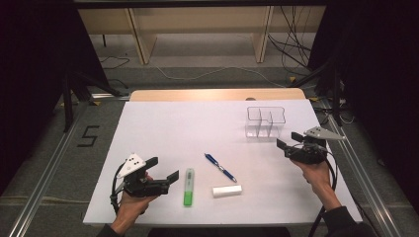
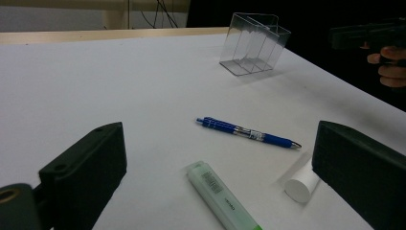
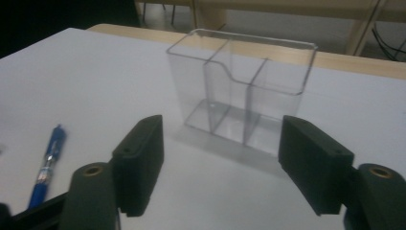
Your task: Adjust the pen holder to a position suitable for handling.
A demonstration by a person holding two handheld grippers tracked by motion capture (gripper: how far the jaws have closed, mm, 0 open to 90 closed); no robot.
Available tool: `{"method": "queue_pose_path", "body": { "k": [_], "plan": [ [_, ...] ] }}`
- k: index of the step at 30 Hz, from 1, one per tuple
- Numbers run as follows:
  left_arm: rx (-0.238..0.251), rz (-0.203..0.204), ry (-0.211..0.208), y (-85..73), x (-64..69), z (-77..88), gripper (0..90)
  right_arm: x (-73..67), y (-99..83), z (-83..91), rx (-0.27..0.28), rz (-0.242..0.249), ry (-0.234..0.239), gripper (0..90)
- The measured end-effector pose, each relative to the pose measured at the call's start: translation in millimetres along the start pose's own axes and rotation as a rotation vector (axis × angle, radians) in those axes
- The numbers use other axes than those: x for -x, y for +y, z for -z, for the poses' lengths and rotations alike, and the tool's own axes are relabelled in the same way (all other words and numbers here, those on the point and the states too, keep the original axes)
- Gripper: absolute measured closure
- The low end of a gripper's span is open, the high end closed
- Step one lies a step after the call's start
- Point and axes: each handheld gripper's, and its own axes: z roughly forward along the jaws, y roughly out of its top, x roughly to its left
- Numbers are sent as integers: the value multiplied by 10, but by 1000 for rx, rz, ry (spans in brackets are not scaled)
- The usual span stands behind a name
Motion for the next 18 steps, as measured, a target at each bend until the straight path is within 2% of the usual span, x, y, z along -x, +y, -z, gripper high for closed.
{"method": "queue_pose_path", "body": {
  "k": [1, 4, 5, 6, 11, 13, 16, 18],
  "plan": [
    [0, 1, 0, 0, 0, -1, 40, 89, 39, -45, -5, -21, -24, 454],
    [-1, 1, 1, -1, -1, 1, 40, 227, 75, -123, -10, -59, -67, 552],
    [-1, 1, 1, -1, -1, 1, 41, 227, 75, -123, -10, -59, -67, 552],
    [1, 1, 2, -2, -4, 1, 40, 303, 89, -166, -15, -90, -85, 620],
    [3, 6, 2, -3, -7, -1, 41, 422, 135, -285, -45, -84, -129, 760],
    [1, 4, 1, -2, -6, -1, 41, 440, 144, -314, -52, -80, -131, 795],
    [0, 1, 0, -3, -8, 3, 41, 513, 168, -444, -84, -78, -136, 900],
    [-4, 1, 1, -1, -13, 4, 41, 532, 176, -475, -93, -82, -139, 900]
  ]
}}
